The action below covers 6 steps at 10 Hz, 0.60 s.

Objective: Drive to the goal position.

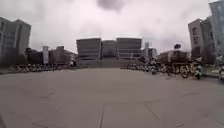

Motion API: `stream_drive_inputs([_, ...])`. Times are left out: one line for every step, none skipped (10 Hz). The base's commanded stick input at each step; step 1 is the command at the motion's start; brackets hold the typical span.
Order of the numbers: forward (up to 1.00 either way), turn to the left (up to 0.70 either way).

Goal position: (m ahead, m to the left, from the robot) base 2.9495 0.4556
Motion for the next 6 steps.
stream_drive_inputs([0.60,0.01])
stream_drive_inputs([0.60,0.01])
stream_drive_inputs([0.60,0.01])
stream_drive_inputs([0.60,0.01])
stream_drive_inputs([0.60,0.01])
stream_drive_inputs([0.60,0.01])
